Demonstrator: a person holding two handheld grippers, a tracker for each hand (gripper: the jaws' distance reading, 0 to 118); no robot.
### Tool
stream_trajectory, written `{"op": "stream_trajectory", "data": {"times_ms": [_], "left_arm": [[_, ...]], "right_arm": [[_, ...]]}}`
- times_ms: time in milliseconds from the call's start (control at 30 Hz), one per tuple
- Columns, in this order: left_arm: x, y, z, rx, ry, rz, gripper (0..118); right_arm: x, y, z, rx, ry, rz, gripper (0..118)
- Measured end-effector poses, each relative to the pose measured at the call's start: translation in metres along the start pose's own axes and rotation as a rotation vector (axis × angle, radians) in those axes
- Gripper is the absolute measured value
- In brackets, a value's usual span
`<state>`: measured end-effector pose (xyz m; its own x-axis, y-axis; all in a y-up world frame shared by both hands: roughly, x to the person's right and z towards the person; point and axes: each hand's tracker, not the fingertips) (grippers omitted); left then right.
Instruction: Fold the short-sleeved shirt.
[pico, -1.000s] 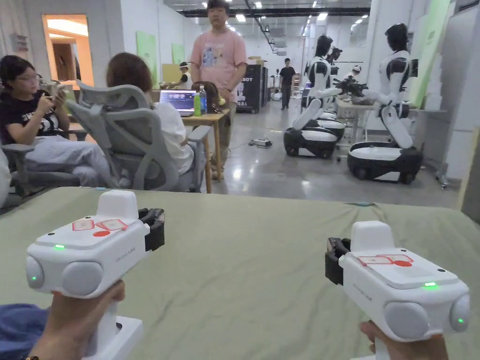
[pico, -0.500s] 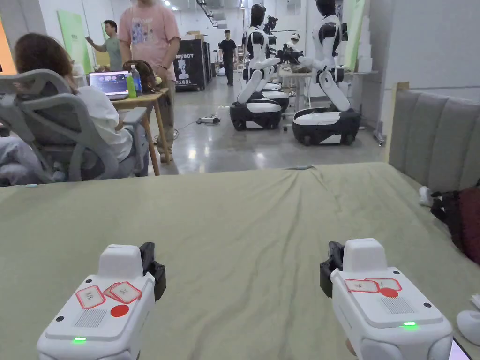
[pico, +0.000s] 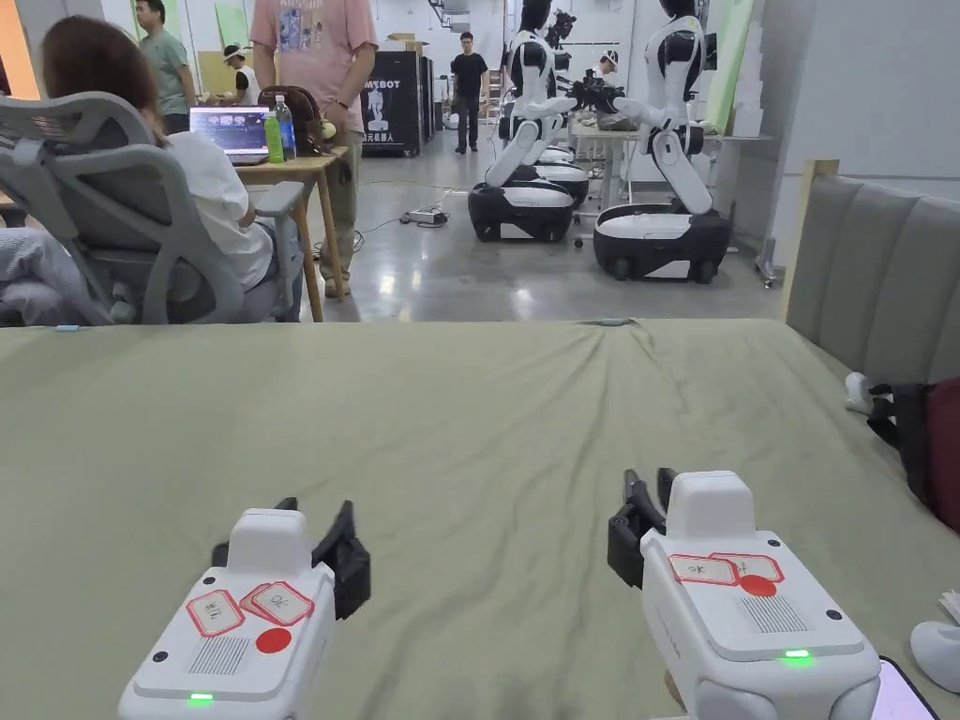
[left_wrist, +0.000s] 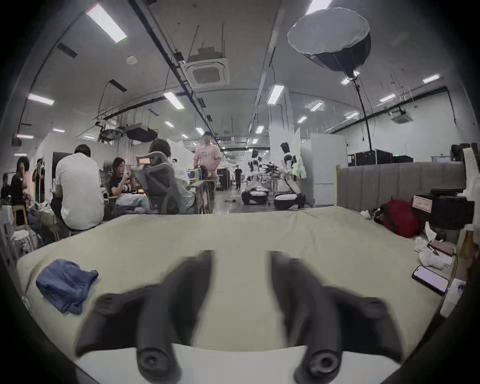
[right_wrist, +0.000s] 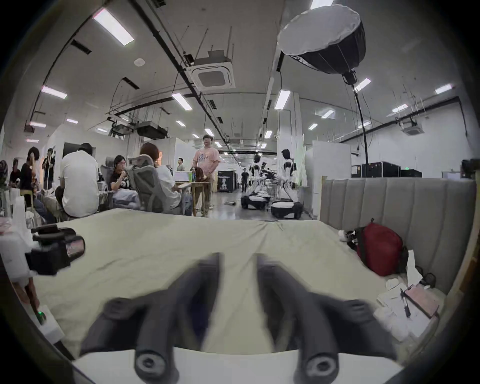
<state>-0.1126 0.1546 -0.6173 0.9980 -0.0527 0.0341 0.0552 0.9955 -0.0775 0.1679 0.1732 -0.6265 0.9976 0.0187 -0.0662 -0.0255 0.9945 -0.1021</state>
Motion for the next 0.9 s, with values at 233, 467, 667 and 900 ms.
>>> {"op": "stream_trajectory", "data": {"times_ms": [233,467,667,900], "left_arm": [[0.0,-0.003,-0.008,0.004,0.004,0.003,118],[0.001,-0.003,-0.006,0.009,-0.013,-0.002,118],[0.004,-0.002,-0.007,0.01,-0.007,-0.011,118],[0.006,-0.002,-0.005,0.01,-0.012,-0.013,118]], "right_arm": [[0.0,-0.001,0.0,0.016,-0.02,0.0,118],[0.004,-0.005,-0.011,0.003,-0.016,0.011,118],[0.005,-0.006,-0.007,-0.005,-0.013,0.017,118],[0.007,-0.008,-0.003,0.019,-0.037,0.014,118]]}}
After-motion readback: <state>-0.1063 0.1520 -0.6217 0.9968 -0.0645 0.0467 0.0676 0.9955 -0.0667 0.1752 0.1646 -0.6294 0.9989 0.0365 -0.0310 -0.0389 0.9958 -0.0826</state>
